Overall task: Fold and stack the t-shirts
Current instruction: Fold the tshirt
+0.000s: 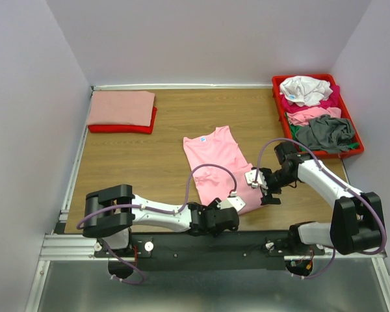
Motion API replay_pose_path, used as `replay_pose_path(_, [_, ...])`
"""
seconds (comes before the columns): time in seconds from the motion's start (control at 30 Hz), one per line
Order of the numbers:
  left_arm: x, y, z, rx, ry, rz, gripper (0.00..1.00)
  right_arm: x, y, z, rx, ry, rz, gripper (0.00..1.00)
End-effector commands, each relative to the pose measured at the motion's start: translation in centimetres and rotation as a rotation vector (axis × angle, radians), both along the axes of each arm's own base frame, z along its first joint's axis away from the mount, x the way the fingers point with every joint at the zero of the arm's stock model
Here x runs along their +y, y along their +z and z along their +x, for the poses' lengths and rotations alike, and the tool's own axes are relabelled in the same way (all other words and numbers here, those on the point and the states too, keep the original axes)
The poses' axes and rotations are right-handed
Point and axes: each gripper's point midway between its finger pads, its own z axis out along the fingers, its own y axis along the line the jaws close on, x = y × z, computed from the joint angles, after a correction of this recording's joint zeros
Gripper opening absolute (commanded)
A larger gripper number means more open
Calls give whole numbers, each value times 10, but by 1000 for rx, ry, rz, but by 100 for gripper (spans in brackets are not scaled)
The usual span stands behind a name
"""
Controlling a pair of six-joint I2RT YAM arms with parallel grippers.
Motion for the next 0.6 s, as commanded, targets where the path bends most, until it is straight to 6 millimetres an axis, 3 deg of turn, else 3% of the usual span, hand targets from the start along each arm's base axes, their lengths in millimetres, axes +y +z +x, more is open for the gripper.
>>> replay_pose_path(0.0, [21, -26, -11, 62, 7, 101, 59, 3, 0, -3, 17, -8, 29, 94])
replay_pose_path(0.13, [28, -37, -6, 47, 38, 164, 59, 3, 2, -4, 12, -15, 32, 94])
replay_pose_path(0.57, [45, -24, 14, -33, 110, 217, 58, 1, 0, -7, 11, -16, 24, 94])
